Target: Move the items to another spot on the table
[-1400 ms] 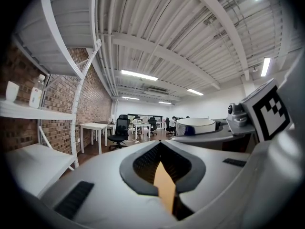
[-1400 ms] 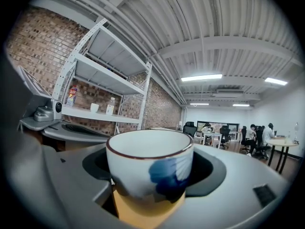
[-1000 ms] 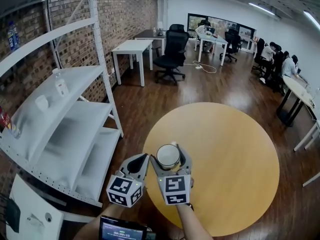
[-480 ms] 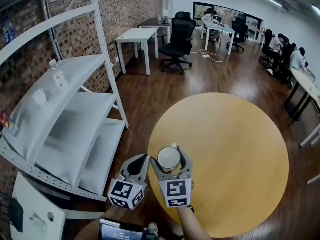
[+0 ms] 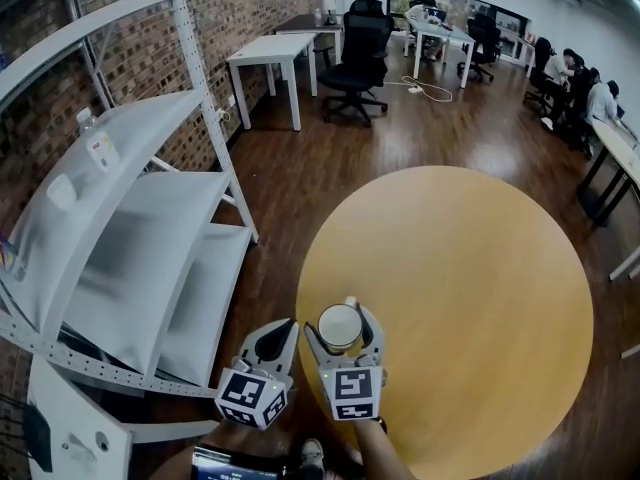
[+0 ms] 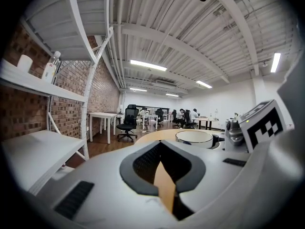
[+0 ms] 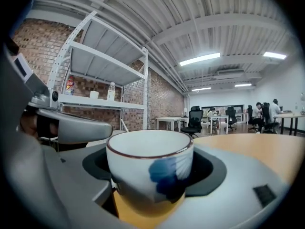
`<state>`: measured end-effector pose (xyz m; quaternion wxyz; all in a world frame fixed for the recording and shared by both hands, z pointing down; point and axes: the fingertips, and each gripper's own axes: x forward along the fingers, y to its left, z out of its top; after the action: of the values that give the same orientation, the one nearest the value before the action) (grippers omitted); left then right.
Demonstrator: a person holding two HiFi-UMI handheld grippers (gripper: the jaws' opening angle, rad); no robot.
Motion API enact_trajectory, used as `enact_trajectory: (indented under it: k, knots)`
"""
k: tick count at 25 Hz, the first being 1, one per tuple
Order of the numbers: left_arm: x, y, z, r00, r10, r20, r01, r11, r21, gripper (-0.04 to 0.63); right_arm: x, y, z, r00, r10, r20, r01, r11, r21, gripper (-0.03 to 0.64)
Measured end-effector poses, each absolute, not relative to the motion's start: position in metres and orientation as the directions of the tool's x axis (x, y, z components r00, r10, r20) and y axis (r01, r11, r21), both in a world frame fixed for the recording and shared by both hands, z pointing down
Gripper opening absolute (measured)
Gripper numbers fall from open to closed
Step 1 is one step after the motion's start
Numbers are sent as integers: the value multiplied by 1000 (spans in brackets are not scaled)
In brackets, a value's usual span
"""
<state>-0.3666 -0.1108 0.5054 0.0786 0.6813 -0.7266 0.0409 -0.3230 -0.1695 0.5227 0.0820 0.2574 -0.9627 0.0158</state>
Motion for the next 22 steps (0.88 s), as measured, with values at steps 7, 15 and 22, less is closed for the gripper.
enact_trajectory:
  k: [7,15,22]
  knots:
    - [-368,-111,535,-34,-974,226,-997,48,56,6,-321,-181,567,-824,-526,211,-536,844,9,414]
    - [-373,-107,551,-32,-967,255,-997,48,59,6,-323,-182,590,-815,-535,224,-549,836,0,414]
    - [-373,-110,551,-28,-967,253,-997,43,56,6,-323,-188,594,-805,-556,206,-571,821,-18,416]
